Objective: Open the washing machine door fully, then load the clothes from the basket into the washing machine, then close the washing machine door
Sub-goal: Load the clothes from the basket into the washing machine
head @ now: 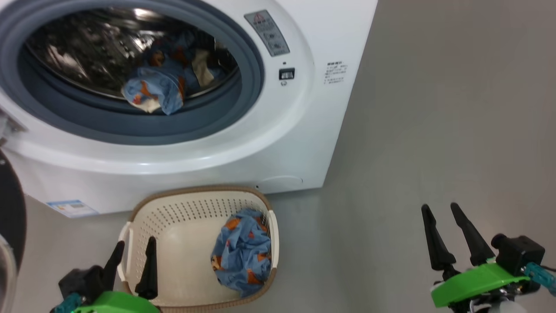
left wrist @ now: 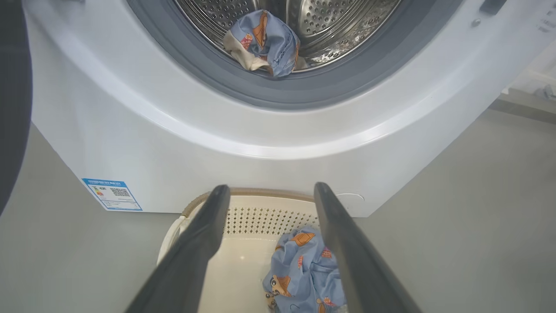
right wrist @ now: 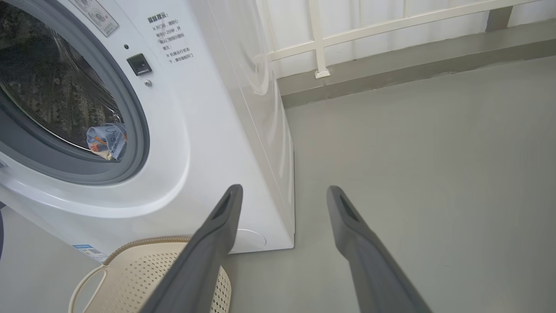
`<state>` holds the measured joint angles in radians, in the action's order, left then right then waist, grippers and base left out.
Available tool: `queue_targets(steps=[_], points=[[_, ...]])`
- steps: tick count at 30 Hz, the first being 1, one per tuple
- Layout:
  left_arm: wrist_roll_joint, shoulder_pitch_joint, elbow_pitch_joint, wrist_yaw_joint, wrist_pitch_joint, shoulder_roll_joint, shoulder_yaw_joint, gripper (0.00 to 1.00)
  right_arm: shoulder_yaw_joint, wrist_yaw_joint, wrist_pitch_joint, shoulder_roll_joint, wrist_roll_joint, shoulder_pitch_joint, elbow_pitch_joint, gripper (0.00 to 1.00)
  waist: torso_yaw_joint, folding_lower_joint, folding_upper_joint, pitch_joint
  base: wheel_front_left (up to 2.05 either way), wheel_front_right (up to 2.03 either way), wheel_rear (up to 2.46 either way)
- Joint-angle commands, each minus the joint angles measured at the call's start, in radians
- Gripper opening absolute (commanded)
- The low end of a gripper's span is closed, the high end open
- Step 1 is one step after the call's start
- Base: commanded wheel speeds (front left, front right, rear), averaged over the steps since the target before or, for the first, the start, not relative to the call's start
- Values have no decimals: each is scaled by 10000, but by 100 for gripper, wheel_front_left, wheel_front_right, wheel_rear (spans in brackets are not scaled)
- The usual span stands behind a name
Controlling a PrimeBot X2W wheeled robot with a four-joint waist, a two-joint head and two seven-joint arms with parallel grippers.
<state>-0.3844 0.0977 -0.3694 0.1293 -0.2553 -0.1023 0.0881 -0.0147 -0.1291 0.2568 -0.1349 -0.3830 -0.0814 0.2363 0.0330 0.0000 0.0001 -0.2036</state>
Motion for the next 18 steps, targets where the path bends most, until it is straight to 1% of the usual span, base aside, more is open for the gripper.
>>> queue_targets(steps=[1, 5, 13, 18], points=[[-109, 433, -27, 13, -65, -302, -208, 100, -173, -16, 49, -24, 102, -312, -288, 100, 253, 0, -1, -772, 0, 0, 0], [-401, 1159, -906, 13, -65, -537, 440, 100, -221, -16, 49, 134, 186, -672, -360, 100, 467, 0, -1, -1389, 0, 0, 0], [-1057, 2874, -2448, 13, -65, -1121, 2198, 100, -316, -16, 49, 428, 331, -1485, -500, 100, 728, 0, -1, -2642, 0, 0, 0], [-1591, 3936, -3372, 13, -65, -1306, 3262, 100, -452, -16, 49, 545, 403, -2003, -590, 100, 846, 0, -1, -3391, 0, 0, 0]])
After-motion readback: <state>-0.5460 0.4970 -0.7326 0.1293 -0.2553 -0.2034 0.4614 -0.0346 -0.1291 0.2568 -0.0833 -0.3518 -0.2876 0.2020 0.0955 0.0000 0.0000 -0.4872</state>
